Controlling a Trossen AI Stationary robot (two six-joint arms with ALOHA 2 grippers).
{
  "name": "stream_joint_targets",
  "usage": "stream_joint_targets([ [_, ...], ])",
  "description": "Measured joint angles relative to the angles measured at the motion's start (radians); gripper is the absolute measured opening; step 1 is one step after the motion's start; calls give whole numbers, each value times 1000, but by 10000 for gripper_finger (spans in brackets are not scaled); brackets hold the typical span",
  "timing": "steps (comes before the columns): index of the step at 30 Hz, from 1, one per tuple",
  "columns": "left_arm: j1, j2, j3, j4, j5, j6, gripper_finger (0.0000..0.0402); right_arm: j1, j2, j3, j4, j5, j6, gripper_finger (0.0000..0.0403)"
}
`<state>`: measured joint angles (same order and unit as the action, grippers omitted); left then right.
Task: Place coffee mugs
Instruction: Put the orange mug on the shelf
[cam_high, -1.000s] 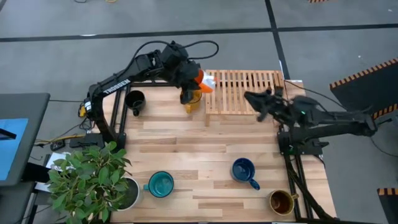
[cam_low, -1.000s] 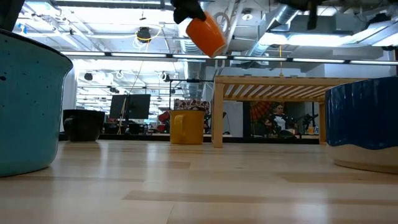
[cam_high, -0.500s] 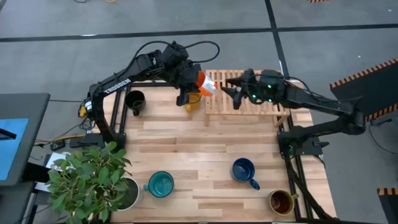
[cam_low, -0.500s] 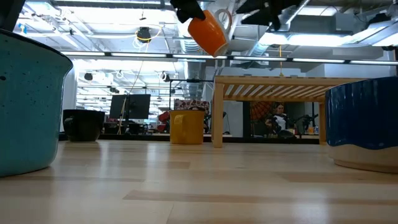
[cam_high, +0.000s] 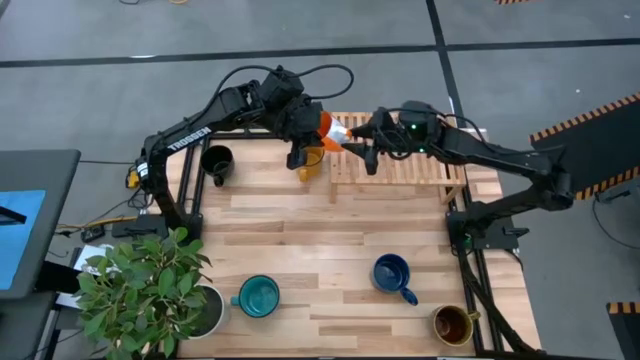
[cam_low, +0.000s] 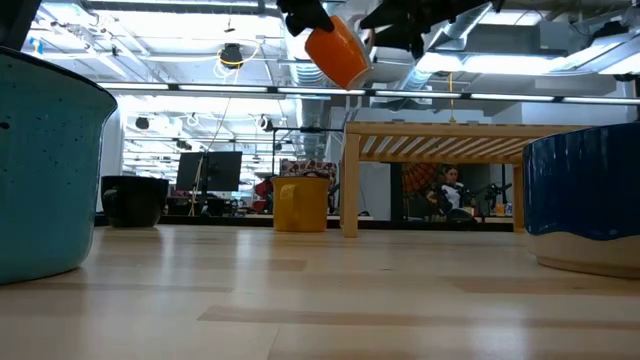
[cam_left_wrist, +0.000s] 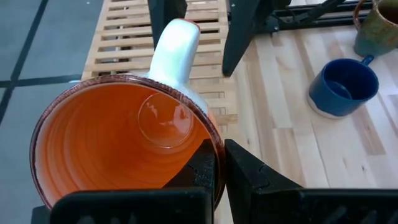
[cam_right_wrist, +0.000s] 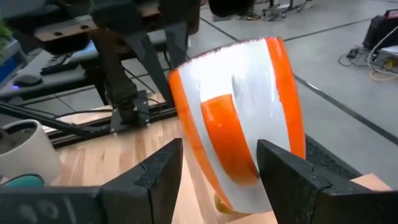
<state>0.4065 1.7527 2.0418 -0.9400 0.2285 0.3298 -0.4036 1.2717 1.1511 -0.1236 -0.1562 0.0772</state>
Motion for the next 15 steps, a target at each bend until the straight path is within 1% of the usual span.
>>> stream_joint_targets([
  [4, 0, -1, -12, 7, -1, -1, 0, 0, 9, 0, 21, 0, 0, 229],
  [7, 1, 1, -33, 16, -4, -3, 0, 0, 10, 0, 47, -1, 0, 216],
  [10, 0, 1, -36, 4, -4, -5, 0, -4, 3, 0, 52, -8, -1, 190],
  [15, -2, 1, -36, 32, -6, 0, 0, -9, -1, 0, 41, -8, -12, 128],
])
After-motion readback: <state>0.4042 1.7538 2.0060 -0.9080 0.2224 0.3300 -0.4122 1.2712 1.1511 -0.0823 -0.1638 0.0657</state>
